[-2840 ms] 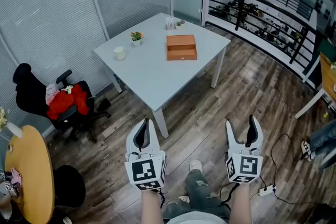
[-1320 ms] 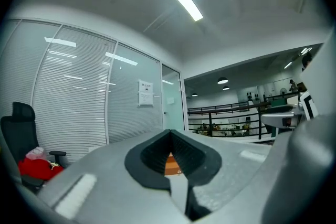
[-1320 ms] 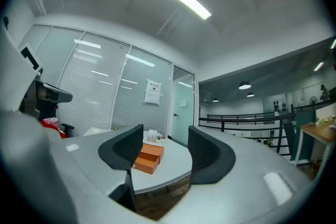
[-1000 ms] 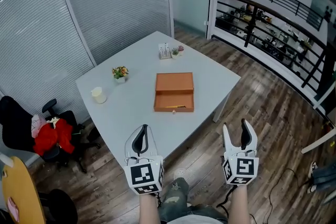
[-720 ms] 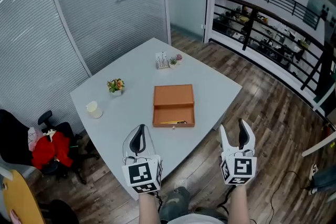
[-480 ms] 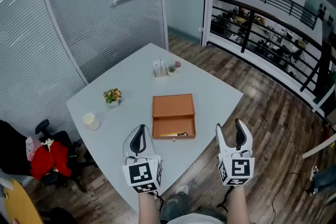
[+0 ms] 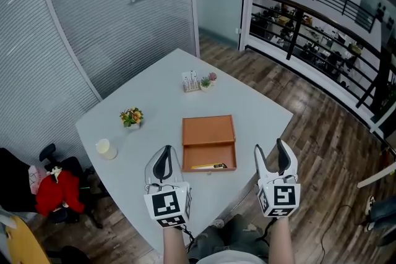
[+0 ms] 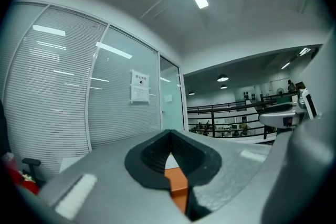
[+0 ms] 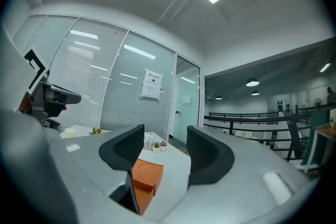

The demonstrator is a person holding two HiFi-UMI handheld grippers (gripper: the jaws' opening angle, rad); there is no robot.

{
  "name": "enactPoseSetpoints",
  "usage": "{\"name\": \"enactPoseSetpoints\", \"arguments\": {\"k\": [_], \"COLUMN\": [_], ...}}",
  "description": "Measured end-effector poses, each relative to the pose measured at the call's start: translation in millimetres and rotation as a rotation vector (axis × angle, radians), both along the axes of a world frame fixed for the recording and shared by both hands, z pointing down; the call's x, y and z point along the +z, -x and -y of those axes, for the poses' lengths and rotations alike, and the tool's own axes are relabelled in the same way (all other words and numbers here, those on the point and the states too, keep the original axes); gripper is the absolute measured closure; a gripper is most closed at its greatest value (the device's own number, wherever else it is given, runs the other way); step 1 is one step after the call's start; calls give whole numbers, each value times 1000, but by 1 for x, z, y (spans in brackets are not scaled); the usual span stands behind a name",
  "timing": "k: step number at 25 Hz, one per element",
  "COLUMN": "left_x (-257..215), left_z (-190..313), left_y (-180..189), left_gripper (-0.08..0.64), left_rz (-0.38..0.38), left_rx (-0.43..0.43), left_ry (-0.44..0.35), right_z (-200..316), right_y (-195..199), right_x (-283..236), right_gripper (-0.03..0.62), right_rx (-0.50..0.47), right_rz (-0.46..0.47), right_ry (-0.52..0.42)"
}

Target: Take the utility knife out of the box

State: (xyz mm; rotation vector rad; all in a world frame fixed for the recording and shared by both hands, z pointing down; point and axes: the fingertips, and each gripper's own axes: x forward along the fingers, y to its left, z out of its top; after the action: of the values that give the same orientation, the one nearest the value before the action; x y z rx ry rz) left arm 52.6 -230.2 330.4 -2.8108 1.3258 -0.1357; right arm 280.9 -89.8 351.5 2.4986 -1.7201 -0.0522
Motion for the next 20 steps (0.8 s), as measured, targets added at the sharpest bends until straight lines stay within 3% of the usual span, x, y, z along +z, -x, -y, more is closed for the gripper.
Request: {"name": "enactPoseSetpoints", "arguments": {"k": [9,20], "left_x": [12,27], "left_z": [21,60], "left_y": [-2,-12], "left_gripper": [560,560], "left_rz": [21,44], "left_rx": [-29,-96], "left_ry": [25,49], "right_z": [27,95], "right_y": [-18,-27], "right_x": [9,36], "right_gripper": [326,330], "right_rx": [2,-142], "right_rz": [26,12], "right_ry": [24,113]}}
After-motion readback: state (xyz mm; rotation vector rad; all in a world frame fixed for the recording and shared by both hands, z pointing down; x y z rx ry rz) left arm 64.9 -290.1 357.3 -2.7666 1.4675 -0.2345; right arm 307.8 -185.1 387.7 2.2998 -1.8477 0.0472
